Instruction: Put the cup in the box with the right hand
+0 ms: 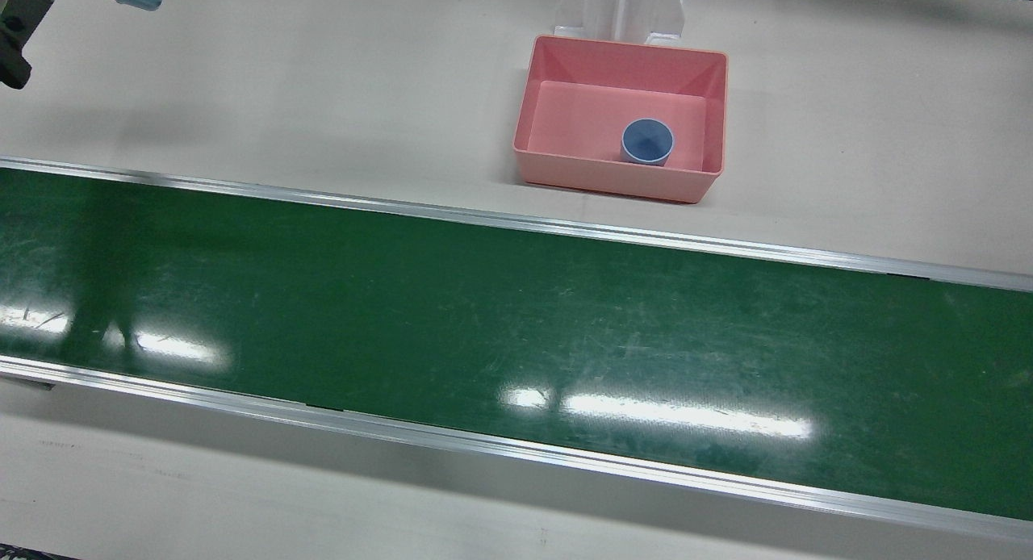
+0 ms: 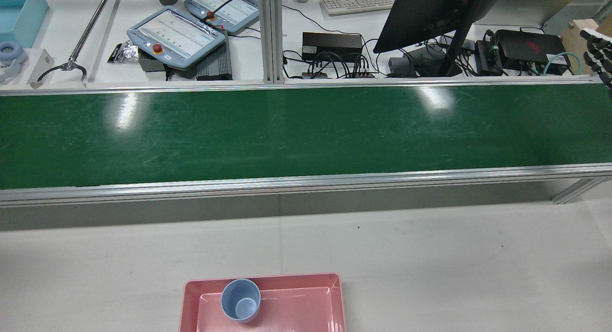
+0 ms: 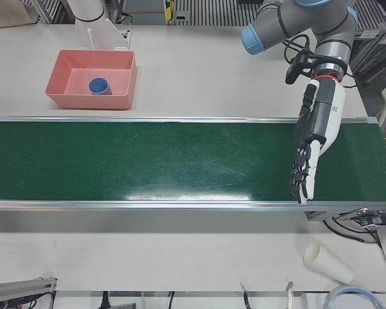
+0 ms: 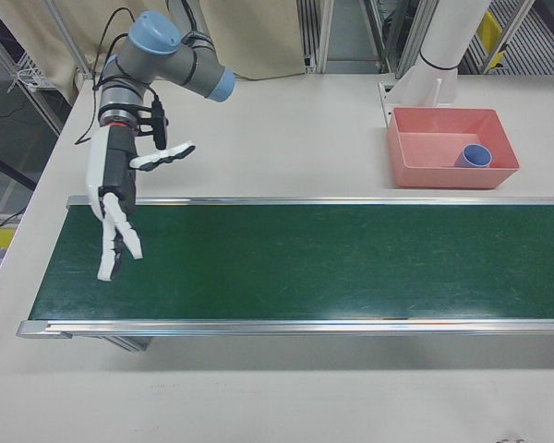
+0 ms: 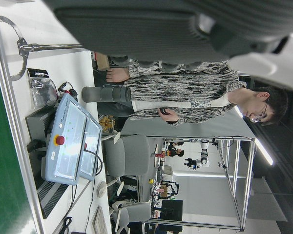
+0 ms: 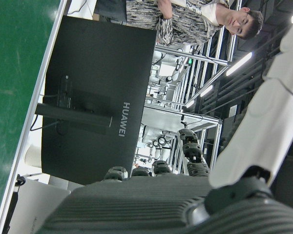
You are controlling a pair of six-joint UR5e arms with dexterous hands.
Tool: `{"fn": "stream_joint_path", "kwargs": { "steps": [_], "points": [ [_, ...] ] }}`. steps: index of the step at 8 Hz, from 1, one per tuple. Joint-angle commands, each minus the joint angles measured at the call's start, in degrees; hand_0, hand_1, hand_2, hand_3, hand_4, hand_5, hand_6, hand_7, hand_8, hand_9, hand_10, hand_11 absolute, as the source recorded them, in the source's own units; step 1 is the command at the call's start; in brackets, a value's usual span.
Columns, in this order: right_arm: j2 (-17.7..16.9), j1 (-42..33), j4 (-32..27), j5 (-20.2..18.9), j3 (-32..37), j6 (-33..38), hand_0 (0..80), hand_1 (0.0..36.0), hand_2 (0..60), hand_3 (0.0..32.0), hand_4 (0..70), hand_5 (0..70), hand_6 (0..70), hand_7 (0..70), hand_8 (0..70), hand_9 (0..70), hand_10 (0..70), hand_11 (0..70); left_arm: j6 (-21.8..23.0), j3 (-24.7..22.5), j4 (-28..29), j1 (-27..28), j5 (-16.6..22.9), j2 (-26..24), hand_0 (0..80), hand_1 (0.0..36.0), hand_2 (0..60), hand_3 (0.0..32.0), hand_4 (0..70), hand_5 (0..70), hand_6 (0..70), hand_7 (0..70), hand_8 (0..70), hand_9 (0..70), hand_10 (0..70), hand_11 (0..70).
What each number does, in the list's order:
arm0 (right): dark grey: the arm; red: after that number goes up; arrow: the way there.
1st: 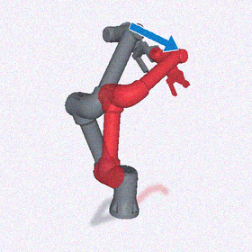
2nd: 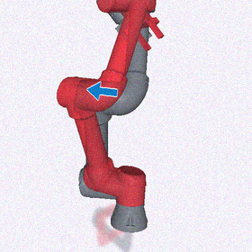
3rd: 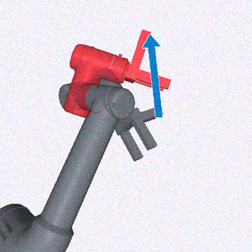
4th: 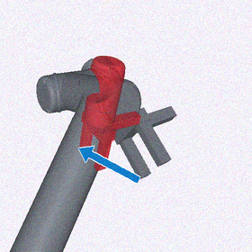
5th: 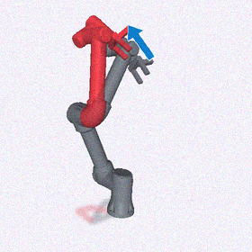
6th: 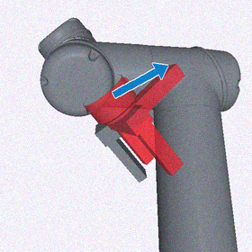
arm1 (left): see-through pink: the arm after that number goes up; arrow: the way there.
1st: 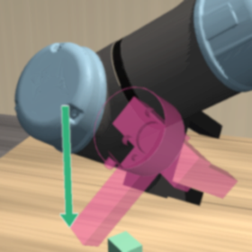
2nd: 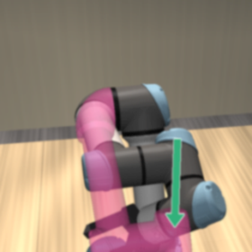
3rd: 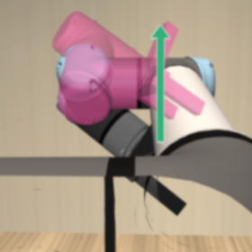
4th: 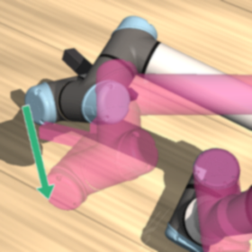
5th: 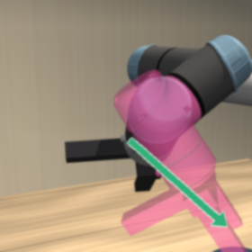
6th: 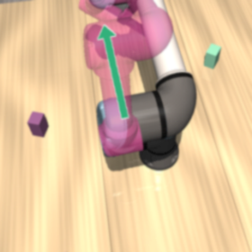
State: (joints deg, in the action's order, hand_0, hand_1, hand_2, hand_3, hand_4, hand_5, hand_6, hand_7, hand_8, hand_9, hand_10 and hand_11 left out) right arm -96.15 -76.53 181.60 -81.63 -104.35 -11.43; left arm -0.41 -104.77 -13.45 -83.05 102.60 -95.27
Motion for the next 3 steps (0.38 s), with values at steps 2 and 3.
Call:
{"fn": "stream_joint_path", "kwargs": {
  "steps": [2, 3],
  "points": [
    [0.09, -5.47, -3.27, -3.10, 4.60, 1.06, 44.7, 8.5, 0.0, 0.0, 0.0, 2.9, 3.6, 10.1, 0.0, 3.0, 2.9, 5.4, 0.06, -0.09, -0.08, -0.01, -0.03, 0.00, 0.0, 0.0, 0.0, 0.0, 0.0, 0.0, 0.0, 0.0, 0.0, 0.0, 0.0, 0.0],
    [0.09, -6.17, -3.27, -3.10, 4.51, 1.06, 45.4, 8.6, 0.0, 0.0, 0.0, 3.1, 3.6, 10.1, 0.5, 3.0, 2.2, 4.5, 0.06, -0.09, -0.08, -0.01, -0.03, 0.00, 0.0, 0.0, 0.0, 0.0, 0.0, 0.0, 0.0, 0.0, 0.0, 0.0, 0.0, 0.0]
  ]
}}
